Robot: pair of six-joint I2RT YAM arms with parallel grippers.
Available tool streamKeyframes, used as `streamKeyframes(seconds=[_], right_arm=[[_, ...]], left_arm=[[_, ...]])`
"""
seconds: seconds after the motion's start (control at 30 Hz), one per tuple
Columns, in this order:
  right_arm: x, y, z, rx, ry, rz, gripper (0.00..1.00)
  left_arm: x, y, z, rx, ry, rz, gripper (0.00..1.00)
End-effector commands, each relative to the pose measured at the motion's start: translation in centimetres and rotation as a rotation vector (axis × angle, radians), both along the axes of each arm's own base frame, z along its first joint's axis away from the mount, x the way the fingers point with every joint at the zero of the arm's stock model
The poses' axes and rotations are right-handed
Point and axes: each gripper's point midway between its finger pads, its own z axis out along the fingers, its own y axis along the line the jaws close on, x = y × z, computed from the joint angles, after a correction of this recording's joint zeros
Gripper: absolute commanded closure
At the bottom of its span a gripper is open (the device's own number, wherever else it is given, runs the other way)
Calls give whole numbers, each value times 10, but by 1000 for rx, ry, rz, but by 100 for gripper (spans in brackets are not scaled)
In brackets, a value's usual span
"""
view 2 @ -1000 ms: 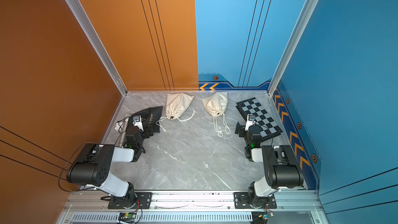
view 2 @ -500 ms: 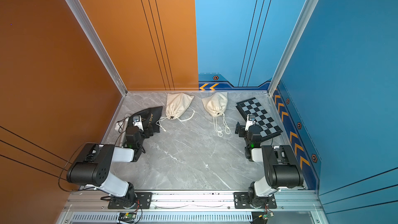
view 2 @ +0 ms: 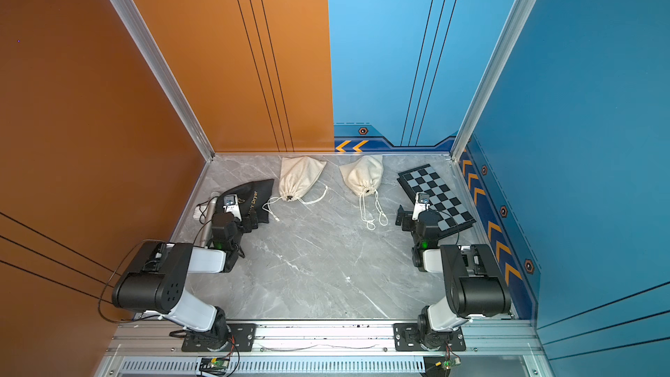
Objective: Pack away hair dryers
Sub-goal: Reset both arms
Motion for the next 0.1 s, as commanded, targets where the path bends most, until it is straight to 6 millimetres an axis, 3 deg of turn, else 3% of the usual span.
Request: streamKeyframes(seconds=[0.0, 0.07], right_arm=[[3, -2, -2, 1, 15, -17, 0], [2, -2, -2, 3, 14, -18, 0]], left_arm=[[1, 2, 3, 5, -4, 12, 2], [1, 2, 3, 4, -5, 12, 2]])
